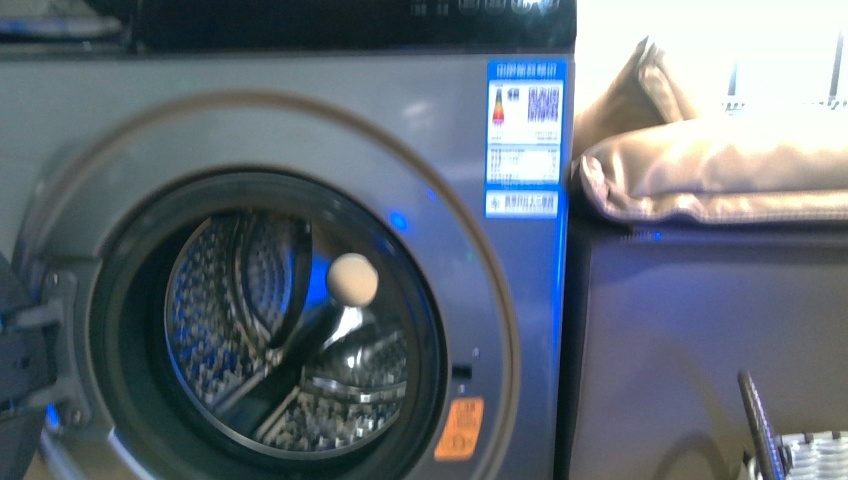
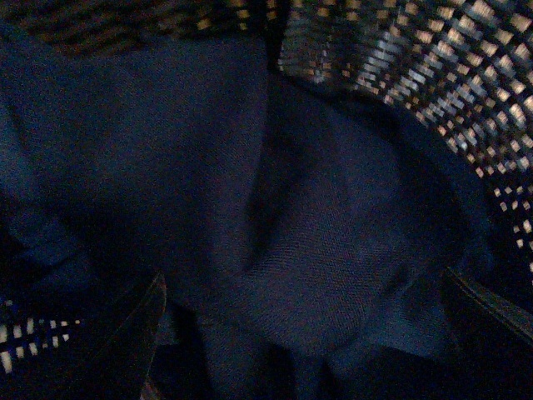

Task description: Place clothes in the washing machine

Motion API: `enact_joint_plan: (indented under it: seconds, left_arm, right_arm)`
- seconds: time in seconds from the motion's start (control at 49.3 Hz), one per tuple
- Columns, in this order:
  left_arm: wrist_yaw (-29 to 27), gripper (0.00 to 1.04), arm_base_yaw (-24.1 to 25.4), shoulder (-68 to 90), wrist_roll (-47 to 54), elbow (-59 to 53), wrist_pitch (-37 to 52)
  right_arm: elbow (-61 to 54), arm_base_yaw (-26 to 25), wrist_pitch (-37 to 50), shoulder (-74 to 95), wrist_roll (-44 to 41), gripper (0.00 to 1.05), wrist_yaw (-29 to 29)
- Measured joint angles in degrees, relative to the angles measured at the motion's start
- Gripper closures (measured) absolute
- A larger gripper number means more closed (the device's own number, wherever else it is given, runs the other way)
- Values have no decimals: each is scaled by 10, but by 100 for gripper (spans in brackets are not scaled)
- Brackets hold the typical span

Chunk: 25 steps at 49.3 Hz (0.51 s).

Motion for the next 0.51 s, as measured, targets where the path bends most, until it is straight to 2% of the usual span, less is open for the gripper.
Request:
enact_joint_plan:
  seconds: [0.183,0.507]
  left_arm:
    - [0,6,0,0,0,0,0]
    - [0,6,0,0,0,0,0]
  right_arm:
    - [69,-14,15,120,10,7,-14]
    - [119,-13,59,201,10,7,-31]
